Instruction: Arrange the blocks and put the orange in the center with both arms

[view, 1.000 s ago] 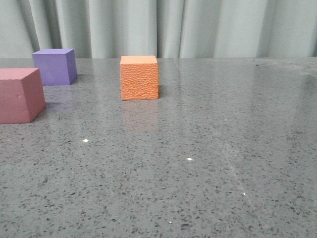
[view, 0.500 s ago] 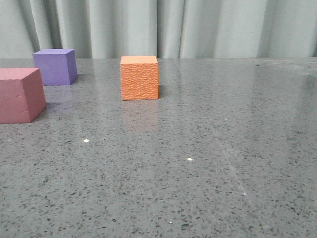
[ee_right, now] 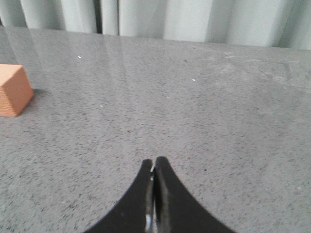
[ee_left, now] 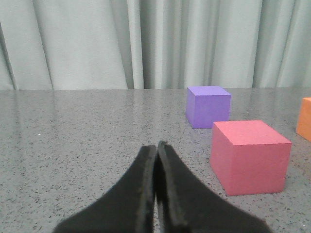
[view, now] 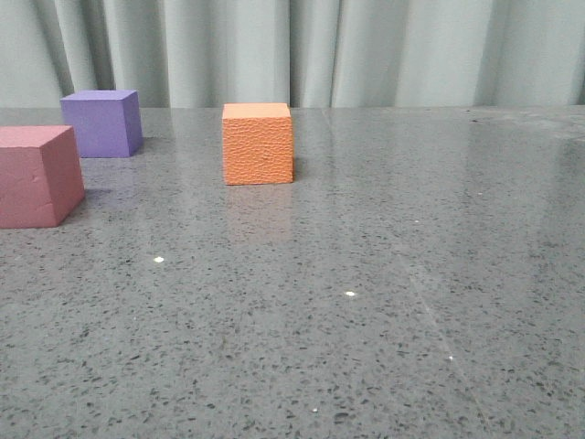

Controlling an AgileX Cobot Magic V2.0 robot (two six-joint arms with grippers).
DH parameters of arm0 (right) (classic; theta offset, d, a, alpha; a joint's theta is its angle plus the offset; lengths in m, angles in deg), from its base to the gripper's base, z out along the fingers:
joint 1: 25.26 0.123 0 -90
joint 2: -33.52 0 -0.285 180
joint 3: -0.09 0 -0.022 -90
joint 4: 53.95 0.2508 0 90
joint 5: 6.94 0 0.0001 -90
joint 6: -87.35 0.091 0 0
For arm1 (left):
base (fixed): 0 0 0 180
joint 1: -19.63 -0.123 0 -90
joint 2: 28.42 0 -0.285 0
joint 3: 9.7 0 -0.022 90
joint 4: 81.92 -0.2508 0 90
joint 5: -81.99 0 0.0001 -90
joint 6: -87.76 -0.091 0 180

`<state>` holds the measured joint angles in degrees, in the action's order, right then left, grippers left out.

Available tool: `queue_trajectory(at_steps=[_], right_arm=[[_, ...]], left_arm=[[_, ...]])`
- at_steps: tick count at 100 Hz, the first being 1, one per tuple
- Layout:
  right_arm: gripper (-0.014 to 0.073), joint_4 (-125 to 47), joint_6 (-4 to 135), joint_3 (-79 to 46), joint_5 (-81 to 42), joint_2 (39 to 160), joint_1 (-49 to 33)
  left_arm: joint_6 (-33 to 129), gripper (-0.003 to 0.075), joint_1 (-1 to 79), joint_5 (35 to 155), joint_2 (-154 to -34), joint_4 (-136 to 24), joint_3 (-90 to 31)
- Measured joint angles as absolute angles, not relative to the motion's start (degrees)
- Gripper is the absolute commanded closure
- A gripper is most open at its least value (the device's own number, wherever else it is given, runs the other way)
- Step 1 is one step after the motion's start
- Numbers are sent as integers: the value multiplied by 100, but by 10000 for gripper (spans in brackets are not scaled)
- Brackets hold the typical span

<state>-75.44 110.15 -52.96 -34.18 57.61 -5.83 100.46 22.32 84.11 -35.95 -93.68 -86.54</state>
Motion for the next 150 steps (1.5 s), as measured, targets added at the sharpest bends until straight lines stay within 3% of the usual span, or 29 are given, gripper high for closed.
queue_trajectory(at_steps=[18, 34, 57, 81, 150], right_arm=[[661, -6174, 9426, -6278, -2434, 4790, -1240], [661, -5915, 9196, -7011, -1763, 4141, -1334], [661, -5539, 9149, -7599, -1702, 4066, -1551], [661, -5325, 9149, -7862, -1625, 4066, -1990], [661, -5290, 9149, -7876, -1400, 4066, -2003]], left_arm=[[10046, 739, 2232, 8411, -3595, -9368, -8654], [10046, 739, 2232, 8411, -3595, -9368, -8654], [10046, 739, 2232, 8411, -3595, -9368, -8654], [10046, 739, 2232, 8411, -3595, -9368, -8654], [10046, 739, 2232, 8411, -3595, -9368, -8654]])
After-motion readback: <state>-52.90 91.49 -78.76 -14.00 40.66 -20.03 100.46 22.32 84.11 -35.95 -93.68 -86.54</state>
